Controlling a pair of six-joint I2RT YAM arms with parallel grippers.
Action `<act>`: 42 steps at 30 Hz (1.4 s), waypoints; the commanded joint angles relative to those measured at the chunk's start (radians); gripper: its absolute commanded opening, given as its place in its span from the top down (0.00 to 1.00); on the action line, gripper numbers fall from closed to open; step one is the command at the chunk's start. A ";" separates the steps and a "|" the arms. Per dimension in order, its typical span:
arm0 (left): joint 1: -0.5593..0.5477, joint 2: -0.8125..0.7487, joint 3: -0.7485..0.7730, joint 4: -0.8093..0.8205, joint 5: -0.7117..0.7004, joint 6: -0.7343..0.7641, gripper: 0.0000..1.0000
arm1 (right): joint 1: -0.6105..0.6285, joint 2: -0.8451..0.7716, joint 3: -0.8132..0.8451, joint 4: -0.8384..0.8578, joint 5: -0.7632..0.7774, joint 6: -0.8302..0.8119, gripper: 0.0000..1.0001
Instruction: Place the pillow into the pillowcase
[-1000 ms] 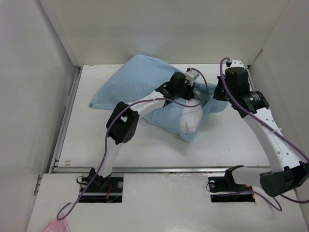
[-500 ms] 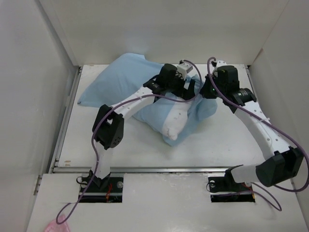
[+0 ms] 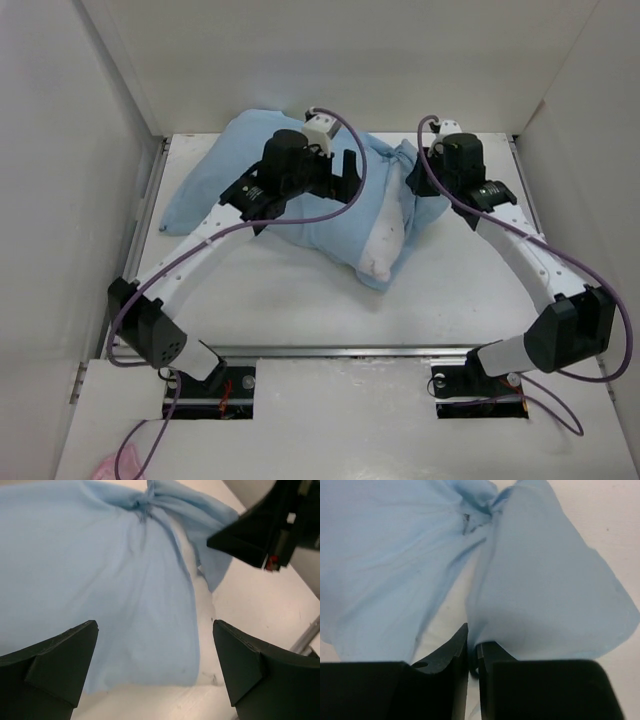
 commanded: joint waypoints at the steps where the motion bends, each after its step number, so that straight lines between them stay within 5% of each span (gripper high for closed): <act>1: -0.011 -0.079 -0.170 0.054 0.025 -0.061 0.00 | -0.009 0.034 0.021 0.132 -0.067 -0.065 0.82; 5: -0.060 -0.026 -0.187 0.008 0.037 -0.056 0.00 | -0.009 0.077 0.079 0.069 -0.035 -0.105 0.54; 6: -0.073 -0.015 -0.178 -0.030 0.028 -0.047 0.00 | -0.009 0.077 0.093 0.042 0.006 -0.105 0.34; 9: -0.135 -0.006 -0.147 -0.058 -0.045 -0.001 0.00 | -0.009 0.021 0.073 -0.011 0.098 -0.064 0.16; 10: -0.152 -0.006 -0.132 -0.072 -0.070 0.017 0.00 | -0.009 -0.008 0.044 -0.032 0.115 -0.050 0.00; 19: -0.349 0.098 0.006 -0.192 -0.309 0.298 0.00 | -0.086 -0.234 -0.142 -0.133 0.293 0.080 0.00; 21: -0.372 0.120 0.007 -0.180 -0.324 0.388 0.00 | -0.158 -0.252 -0.180 -0.140 0.212 0.102 0.00; 32: -0.325 0.540 0.302 -0.343 -0.613 0.358 0.00 | -0.201 -0.332 -0.344 -0.051 0.060 0.137 0.00; 35: -0.239 0.678 0.457 -0.445 -0.613 0.281 0.37 | -0.201 -0.376 -0.389 -0.037 0.040 0.137 0.00; 36: -0.220 0.703 0.482 -0.454 -0.587 0.281 0.57 | -0.201 -0.377 -0.401 -0.037 0.019 0.148 0.00; 37: -0.196 0.741 0.503 -0.454 -0.569 0.281 1.00 | -0.201 -0.389 -0.412 -0.019 -0.024 0.148 0.00; 42: -0.186 0.706 0.508 -0.413 -0.536 0.258 1.00 | -0.201 -0.328 -0.522 0.156 -0.176 0.171 0.04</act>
